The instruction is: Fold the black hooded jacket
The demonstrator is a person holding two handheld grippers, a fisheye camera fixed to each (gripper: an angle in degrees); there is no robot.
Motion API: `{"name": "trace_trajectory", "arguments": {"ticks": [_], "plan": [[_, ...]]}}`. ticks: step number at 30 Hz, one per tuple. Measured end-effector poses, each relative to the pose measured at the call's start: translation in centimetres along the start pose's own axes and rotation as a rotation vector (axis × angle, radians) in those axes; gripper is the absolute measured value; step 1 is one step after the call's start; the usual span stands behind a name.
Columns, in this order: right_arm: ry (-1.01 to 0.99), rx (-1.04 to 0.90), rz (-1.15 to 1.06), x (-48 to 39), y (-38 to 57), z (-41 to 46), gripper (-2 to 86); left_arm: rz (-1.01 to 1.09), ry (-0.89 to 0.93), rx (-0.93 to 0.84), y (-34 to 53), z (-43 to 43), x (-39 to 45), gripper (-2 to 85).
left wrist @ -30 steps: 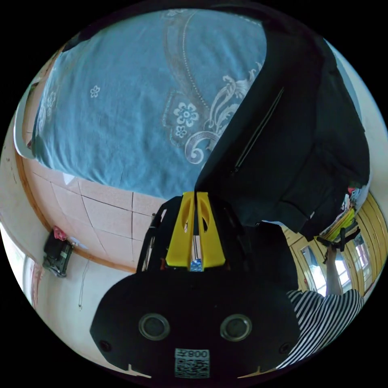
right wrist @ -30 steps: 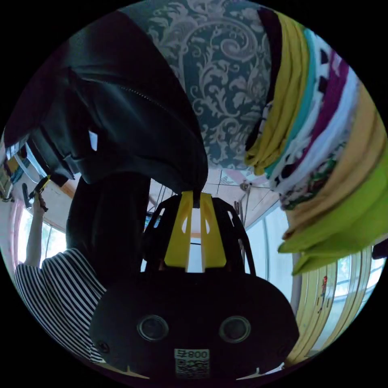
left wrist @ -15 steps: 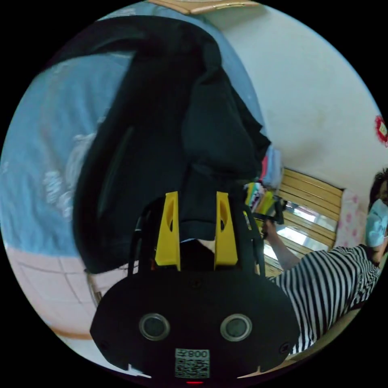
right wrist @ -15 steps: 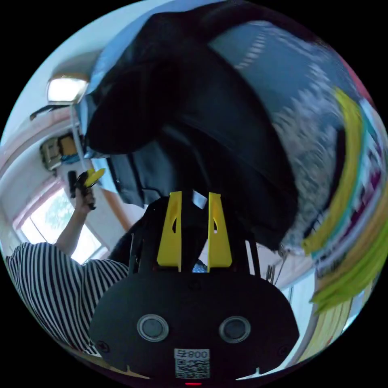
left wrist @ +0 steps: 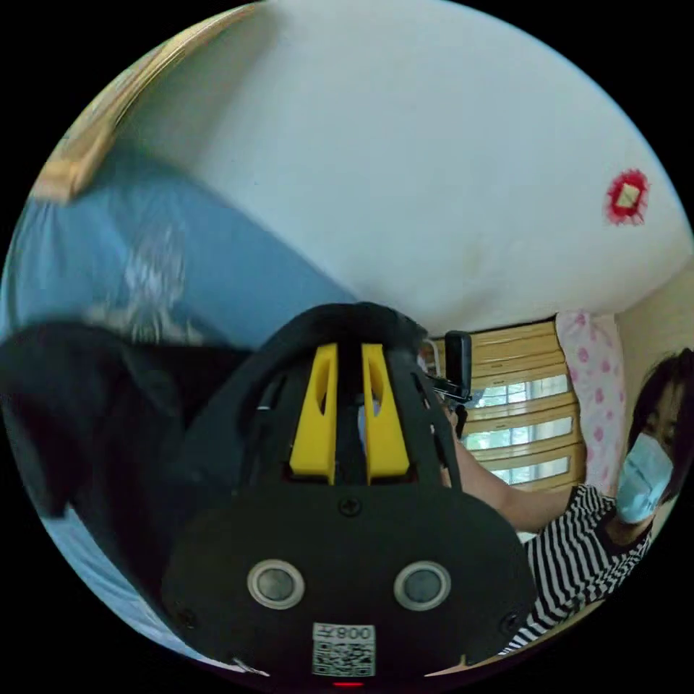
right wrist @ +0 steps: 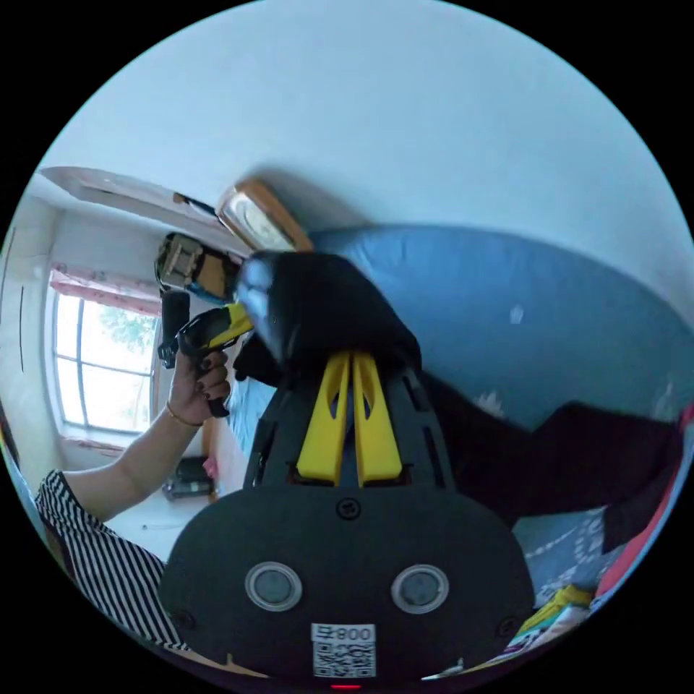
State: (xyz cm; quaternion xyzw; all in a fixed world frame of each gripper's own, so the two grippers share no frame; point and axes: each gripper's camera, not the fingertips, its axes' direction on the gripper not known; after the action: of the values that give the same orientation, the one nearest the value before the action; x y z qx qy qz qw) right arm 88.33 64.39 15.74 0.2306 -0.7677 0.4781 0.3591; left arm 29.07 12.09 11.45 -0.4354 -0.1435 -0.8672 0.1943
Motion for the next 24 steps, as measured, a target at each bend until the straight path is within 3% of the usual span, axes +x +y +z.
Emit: {"name": "trace_trajectory", "arguments": {"ticks": [2,6,10,12,16,20,24], "plan": [[0.025,0.109,-0.054,-1.0,-3.9,-4.4,2.9,0.122,-0.019,0.083,-3.8,-1.4,2.6,7.6],[0.137,0.092,-0.044,0.1,-4.7,-5.8,6.5,0.204,-0.093,0.143,-6.5,-2.1,3.9,8.2],[0.135,-0.029,0.068,4.6,-0.1,-4.0,8.8,0.091,-0.165,-0.028,-3.5,0.9,-0.5,9.1],[0.167,-0.069,0.135,6.5,3.1,-3.3,10.1,-0.062,-0.162,-0.163,0.5,3.5,-4.7,9.6],[0.161,-0.151,0.319,10.3,9.1,-2.2,11.9,-0.268,-0.135,-0.22,5.0,6.2,-9.1,10.0],[0.073,-0.16,0.409,12.0,10.1,-1.0,10.0,-0.237,-0.138,-0.229,3.2,9.0,-9.7,9.9],[-0.115,-0.121,0.405,12.3,7.9,0.3,4.7,-0.128,-0.155,-0.35,-0.7,14.5,-8.7,8.9]]}}
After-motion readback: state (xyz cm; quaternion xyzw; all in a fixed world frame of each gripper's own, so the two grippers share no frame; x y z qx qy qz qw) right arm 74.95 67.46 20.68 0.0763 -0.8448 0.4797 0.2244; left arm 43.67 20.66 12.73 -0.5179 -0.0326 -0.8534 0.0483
